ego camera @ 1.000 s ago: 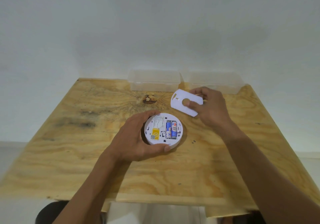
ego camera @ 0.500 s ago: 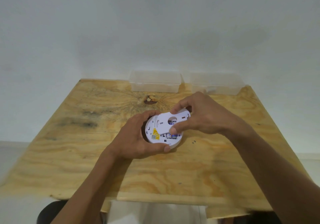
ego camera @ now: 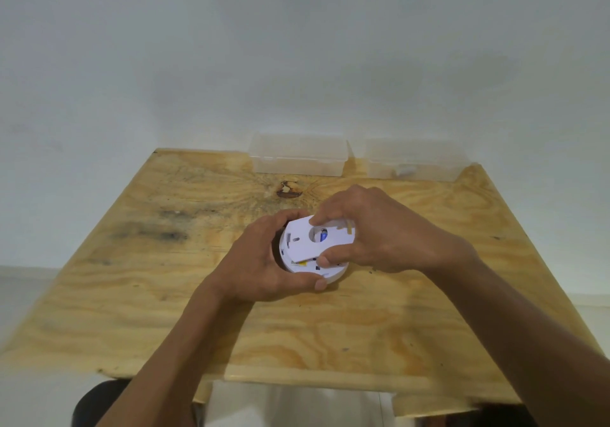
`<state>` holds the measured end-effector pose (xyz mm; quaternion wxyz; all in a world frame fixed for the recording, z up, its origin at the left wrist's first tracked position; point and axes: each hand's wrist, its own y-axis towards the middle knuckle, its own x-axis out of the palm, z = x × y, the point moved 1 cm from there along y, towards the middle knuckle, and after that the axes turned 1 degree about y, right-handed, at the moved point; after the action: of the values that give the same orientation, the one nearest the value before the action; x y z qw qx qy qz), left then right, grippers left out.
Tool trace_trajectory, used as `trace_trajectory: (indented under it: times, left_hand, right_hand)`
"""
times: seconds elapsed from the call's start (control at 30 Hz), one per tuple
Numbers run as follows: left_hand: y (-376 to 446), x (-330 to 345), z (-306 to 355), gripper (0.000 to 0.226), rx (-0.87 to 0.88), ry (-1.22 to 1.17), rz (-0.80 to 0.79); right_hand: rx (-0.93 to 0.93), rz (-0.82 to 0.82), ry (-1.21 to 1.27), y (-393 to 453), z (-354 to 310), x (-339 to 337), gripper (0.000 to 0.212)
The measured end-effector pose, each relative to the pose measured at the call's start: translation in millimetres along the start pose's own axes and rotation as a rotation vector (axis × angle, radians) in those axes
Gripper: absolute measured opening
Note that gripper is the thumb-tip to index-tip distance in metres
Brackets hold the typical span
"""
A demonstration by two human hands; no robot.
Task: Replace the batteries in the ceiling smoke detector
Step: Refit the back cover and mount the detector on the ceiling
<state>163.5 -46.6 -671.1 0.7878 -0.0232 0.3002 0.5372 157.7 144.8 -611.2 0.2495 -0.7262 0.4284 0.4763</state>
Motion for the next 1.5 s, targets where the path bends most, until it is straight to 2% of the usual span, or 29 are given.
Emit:
trace_trajectory:
  times: [0.3, 0.87, 1.03, 1.3, 1.5]
  left_hand:
    - [0.9, -0.2, -3.6, 0.073, -0.020, 0.008, -0.004]
    - [1.4, -0.4, -3.8, 0.073, -0.002, 0.008, -0.007]
    - [0.9, -1.1, -3.4, 0.070, 0.007, 0.009, -0.010]
    - [1.0, -1.7, -0.4, 0.068, 0.022, 0.011, -0.016]
    - [0.6, -1.9, -5.4, 0.076, -0.013, 0.026, -0.025]
  right_hand:
    - [-0.068, -0.048, -0.035, 4.7, 5.4, 9.1, 0.045]
    - [-0.021, -0.123, 0.021, -1.8, 9.2, 10.6, 0.046]
    - [-0.003, -0.064, 0.097, -2.7, 11.3, 12.3, 0.045]
    - [0.089, 0.058, 0.241, -5.1, 15.4, 14.2, 0.061]
    - [0.119, 0.081, 0.286, -1.5, 18.5, 15.7, 0.064]
